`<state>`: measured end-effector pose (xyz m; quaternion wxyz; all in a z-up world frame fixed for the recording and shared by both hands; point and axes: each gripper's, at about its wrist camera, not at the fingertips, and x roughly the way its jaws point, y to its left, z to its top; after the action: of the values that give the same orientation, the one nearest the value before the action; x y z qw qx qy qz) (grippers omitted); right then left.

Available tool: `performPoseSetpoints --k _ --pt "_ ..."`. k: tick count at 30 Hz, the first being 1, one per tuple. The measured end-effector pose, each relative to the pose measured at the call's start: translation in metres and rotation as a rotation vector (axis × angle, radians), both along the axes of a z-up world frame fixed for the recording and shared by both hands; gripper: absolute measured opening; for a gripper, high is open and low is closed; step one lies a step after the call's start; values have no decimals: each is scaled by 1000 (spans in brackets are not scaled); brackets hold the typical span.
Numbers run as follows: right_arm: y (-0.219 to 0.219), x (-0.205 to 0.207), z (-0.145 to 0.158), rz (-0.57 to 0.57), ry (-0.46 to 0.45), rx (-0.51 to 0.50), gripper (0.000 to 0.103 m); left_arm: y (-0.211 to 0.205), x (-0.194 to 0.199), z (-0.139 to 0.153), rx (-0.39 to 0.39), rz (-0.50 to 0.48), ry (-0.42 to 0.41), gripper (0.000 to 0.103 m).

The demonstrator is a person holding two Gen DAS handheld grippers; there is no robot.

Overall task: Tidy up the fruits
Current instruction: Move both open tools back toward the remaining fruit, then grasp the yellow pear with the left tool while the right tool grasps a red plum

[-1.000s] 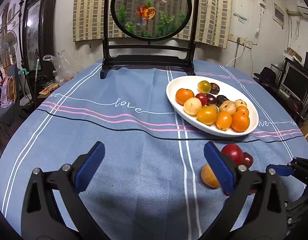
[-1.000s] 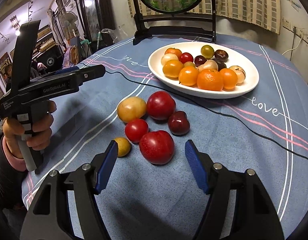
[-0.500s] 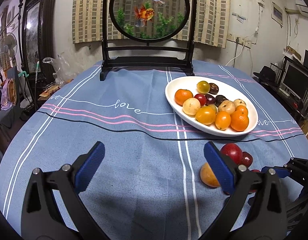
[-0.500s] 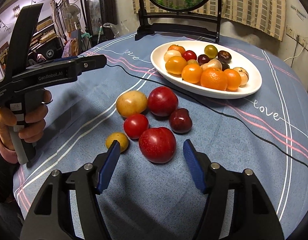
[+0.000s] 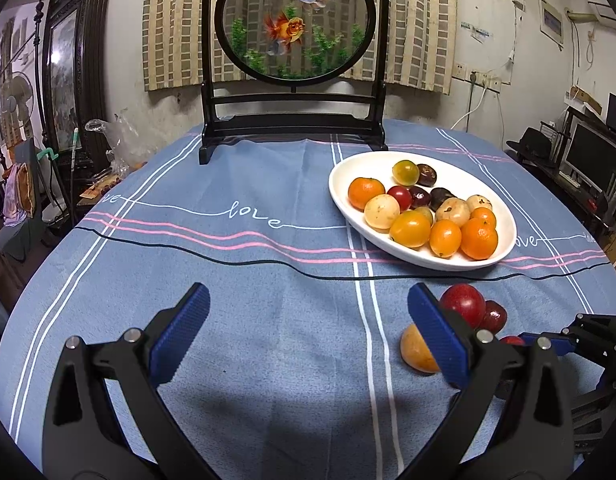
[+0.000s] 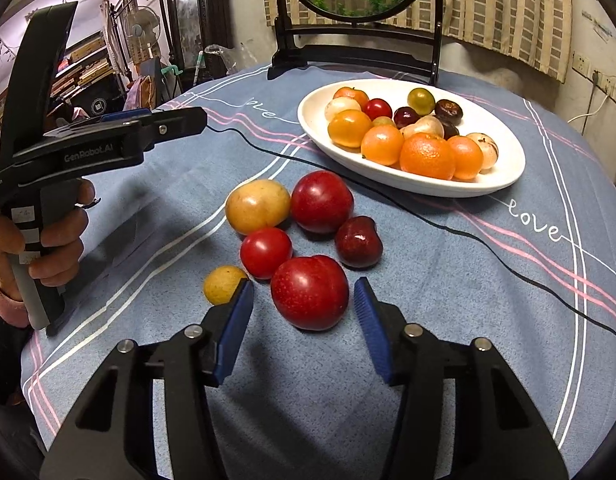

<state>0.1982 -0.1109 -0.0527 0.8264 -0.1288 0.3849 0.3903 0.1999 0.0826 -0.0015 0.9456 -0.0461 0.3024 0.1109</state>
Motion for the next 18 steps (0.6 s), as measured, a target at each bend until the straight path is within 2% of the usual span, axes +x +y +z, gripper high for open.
performPoseSetpoints --k 4,12,15,18 --pt "-1 0 1 -4 -3 7 43 0 0 0 5 1 1 101" --pt "-6 3 4 -11 24 38 41 -1 0 -1 16 -5 5 101" --pt "-17 9 11 -42 46 95 41 -6 -1 -1 -23 -94 34 101" --pt "-31 17 18 -95 48 138 41 -21 -7 -1 -68 -262 64 96"
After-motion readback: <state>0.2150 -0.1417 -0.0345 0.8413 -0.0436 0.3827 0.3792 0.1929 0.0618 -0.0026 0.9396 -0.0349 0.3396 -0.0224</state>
